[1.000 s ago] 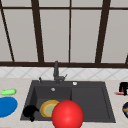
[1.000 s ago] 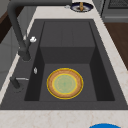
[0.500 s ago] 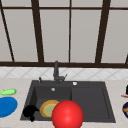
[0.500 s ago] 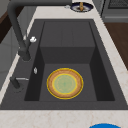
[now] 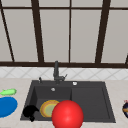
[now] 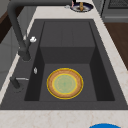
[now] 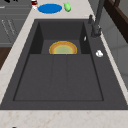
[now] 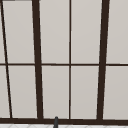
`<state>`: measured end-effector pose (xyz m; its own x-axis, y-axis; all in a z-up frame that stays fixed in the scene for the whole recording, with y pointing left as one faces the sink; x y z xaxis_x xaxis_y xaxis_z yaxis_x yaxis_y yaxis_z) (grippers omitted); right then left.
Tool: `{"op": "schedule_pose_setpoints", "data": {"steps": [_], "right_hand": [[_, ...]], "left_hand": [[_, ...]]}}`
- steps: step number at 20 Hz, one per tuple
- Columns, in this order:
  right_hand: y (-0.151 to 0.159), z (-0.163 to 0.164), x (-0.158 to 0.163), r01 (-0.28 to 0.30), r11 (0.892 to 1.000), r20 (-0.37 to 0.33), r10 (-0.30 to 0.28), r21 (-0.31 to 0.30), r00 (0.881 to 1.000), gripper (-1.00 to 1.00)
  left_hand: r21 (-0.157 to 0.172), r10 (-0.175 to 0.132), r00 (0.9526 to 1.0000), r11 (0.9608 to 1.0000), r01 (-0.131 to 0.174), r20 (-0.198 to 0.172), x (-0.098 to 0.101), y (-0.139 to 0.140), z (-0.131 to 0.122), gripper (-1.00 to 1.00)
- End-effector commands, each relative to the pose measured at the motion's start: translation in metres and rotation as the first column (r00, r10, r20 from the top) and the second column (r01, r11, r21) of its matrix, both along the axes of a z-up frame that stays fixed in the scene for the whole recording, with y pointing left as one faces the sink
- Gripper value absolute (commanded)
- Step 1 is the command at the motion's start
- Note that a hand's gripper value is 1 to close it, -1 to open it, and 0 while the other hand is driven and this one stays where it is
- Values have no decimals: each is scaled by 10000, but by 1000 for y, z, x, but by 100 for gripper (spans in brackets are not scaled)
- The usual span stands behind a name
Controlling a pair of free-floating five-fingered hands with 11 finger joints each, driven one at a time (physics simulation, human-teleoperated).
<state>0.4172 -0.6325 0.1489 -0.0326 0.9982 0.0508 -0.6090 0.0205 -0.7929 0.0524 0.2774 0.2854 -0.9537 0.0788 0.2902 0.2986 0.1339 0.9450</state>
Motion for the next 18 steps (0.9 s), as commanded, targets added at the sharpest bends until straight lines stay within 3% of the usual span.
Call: {"op": "schedule_pose_setpoints", "data": {"steps": [1, 7, 10, 15, 18], "right_hand": [[0, -21, 0, -3, 9996, -209, -3, -288, 9998, 100], [-5, -43, 8, 21, 9998, 53, -20, -179, 10000, 100], [-20, -26, 1, -5, 9997, -278, 11, 242, 9996, 100], [-27, -6, -18, 106, 9949, -127, -94, 998, 9999, 100], [-30, 6, -31, 87, 9909, 486, -154, 1346, 9987, 100]], "left_hand": [[0, 0, 10000, 10000, 0, 0, 0, 0, 0, 0], [0, 0, 10000, 10000, 0, 0, 0, 0, 0, 0], [0, 0, 10000, 10000, 0, 0, 0, 0, 0, 0], [0, 0, 10000, 10000, 0, 0, 0, 0, 0, 0], [0, 0, 10000, 10000, 0, 0, 0, 0, 0, 0]]}}
